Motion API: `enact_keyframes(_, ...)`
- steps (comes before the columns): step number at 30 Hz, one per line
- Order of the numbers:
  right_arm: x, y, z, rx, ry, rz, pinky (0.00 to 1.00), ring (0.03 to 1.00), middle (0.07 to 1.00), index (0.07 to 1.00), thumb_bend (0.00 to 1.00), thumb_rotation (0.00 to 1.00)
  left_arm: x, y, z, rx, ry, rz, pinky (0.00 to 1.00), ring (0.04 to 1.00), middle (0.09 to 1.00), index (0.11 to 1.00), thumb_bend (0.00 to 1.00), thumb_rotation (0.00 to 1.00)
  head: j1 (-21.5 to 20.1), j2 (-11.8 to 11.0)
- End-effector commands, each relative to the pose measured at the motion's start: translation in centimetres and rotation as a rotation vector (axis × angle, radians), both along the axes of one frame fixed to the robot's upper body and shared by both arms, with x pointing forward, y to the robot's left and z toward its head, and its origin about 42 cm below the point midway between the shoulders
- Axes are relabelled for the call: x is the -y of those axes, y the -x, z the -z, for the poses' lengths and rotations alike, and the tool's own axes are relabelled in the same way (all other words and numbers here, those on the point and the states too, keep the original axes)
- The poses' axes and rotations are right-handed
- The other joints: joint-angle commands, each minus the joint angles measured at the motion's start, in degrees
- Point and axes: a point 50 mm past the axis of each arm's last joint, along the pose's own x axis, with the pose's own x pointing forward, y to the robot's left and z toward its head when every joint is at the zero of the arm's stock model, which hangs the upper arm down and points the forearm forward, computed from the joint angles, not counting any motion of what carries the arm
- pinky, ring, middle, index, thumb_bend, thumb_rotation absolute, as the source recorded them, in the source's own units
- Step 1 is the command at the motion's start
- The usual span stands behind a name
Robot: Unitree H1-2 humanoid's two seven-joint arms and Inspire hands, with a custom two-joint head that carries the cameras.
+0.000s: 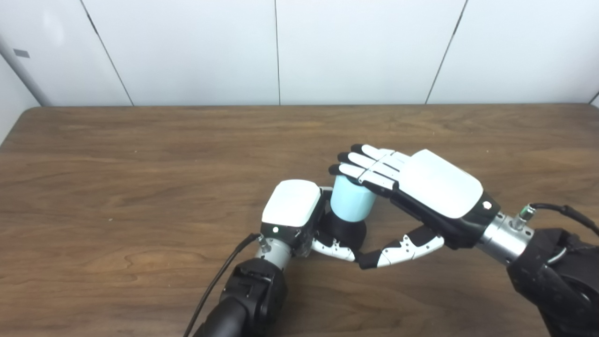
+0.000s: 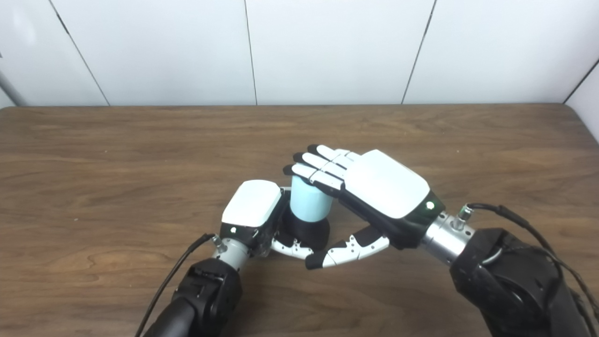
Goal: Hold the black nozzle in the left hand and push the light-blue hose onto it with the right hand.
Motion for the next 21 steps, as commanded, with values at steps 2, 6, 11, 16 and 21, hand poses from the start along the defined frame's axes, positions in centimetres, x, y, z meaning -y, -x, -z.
enact_keyframes(2, 0.3, 0.3, 0.0, -0.007, -0.007, -0.005, 0.87, 0.971, 0.962, 0.931, 0.57, 0.90, 0.5, 1.4, 2.0, -0.131, -0.021, 0.052, 0.45, 0.525, 0.513, 0.482, 0.52, 0.00, -0.10, 0.12)
enact_keyframes(6, 0.2, 0.7, 1.4, -0.062, -0.014, -0.013, 0.89, 0.979, 0.973, 0.927, 0.57, 0.82, 0.5, 1.4, 2.0, -0.123, -0.023, 0.053, 0.47, 0.547, 0.535, 0.479, 0.52, 0.00, 0.11, 0.34)
enact_keyframes(11, 0.1, 1.2, 3.1, -0.094, -0.019, -0.010, 0.87, 0.958, 0.954, 0.901, 0.60, 0.81, 0.5, 1.4, 2.0, -0.126, -0.022, 0.055, 0.45, 0.516, 0.514, 0.481, 0.52, 0.00, 0.05, 0.42)
enact_keyframes(16, 0.0, 1.3, 4.5, -0.116, -0.026, -0.012, 0.93, 0.959, 0.951, 0.898, 0.60, 0.85, 0.4, 1.4, 1.9, -0.133, -0.020, 0.054, 0.43, 0.494, 0.468, 0.483, 0.52, 0.00, 0.15, 0.58)
enact_keyframes(21, 0.1, 1.2, 5.3, -0.126, -0.023, -0.008, 0.89, 0.951, 0.936, 0.891, 0.60, 0.84, 0.2, 1.4, 1.9, -0.127, -0.014, 0.055, 0.43, 0.496, 0.465, 0.483, 0.52, 0.00, -0.01, 0.57)
